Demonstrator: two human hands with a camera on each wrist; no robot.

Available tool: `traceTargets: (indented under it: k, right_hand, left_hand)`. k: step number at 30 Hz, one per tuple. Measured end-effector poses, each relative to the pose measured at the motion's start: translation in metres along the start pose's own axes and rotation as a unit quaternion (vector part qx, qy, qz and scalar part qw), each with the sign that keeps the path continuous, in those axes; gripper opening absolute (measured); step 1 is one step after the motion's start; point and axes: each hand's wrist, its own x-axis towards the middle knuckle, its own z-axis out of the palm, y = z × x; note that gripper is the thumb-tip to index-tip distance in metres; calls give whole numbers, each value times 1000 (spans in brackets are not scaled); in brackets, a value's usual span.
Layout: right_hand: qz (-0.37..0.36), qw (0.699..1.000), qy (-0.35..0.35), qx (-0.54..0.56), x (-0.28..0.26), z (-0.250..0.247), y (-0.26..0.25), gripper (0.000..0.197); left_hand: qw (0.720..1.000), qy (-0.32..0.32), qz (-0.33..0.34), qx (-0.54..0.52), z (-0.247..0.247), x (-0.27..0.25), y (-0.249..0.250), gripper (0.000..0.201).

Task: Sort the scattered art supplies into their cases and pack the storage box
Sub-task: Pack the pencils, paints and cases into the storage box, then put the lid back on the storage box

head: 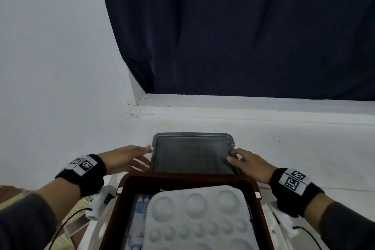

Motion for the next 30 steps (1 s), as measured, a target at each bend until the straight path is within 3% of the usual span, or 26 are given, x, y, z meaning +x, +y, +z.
traceTargets:
  k: [5,7,10,12,15,22,30]
  right_hand:
    - [12,989,35,146,11,-2,1,31]
    - [-12,982,77,173,14,-9,-2,27]
    - [-48,971,130,194,16,-23,-12,32]
    - [-72,964,162,199,14,-34,-21,29]
    - [-98,948,198,228,1,-53,-41,17]
    - [-137,922,202,302,-59,-75,-76,10]
    - [-118,918,207,318,-132,-34,-65,17]
  left_hand:
    - [999,-21,37,-15,-14,12,-10,94]
    - [997,-34,65,-7,-21,15,-9,98]
    - [992,-53,89,-76,-26,16,-3,109]
    - [987,-37,118,-97,-29,13,6,97]
    - [983,-1,174,-62,-36,-1,31,53]
    - [960,79,266,-38,-41,-70,66,90]
    - [957,102,270,-26,-5,-155,17,77]
